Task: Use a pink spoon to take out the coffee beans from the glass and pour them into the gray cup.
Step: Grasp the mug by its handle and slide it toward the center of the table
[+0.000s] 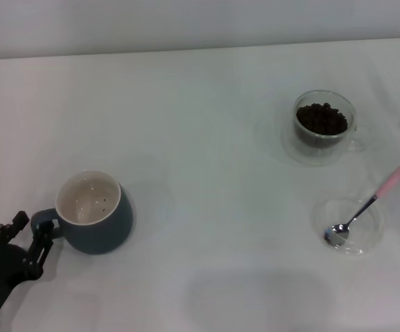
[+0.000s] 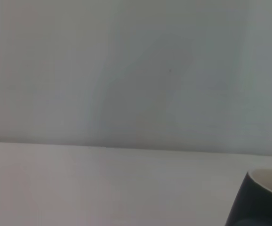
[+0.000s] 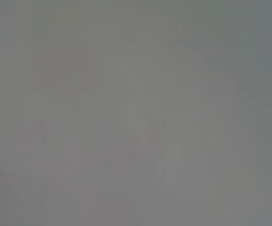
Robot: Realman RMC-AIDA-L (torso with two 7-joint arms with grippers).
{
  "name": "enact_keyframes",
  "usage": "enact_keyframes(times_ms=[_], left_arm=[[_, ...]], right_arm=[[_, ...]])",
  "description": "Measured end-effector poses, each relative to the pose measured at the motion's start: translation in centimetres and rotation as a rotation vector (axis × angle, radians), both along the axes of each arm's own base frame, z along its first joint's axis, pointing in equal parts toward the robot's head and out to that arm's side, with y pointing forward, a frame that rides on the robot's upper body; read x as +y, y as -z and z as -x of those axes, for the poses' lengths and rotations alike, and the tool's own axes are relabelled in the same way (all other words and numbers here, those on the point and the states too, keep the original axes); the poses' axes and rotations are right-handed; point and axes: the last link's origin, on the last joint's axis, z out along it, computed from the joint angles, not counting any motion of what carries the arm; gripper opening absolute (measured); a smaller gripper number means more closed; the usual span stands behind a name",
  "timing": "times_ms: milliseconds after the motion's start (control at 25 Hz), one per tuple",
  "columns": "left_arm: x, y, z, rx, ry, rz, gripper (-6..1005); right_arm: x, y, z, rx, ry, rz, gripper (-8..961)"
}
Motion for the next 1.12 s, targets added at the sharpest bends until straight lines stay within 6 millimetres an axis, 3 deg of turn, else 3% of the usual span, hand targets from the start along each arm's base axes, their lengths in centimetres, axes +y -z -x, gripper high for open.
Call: enact_keyframes(times_ms=[120,240,680,1120], left_arm=[[0.2,0.0,-0.2,-0.01,0.003,-0.001,535],[0.5,0.0,-0.4,-0.009,0.016,0.001,302],[1.7,0.0,-1.2,-0.007,0.055,0.003,172],[3.7,1.2,-3.0,0.038,0.157,0.091,169]], right_arm=[[0.0,0.0,0.0,0.0,-0.001,0.0,885],[0.1,0.0,0.0,0.001,0.0,-0.003,885],[0.1,-0.1,0.0,0.006,0.004,-0.01,886],[0.5,0.1,0.4,0.013,-0.008,-0.007,886]])
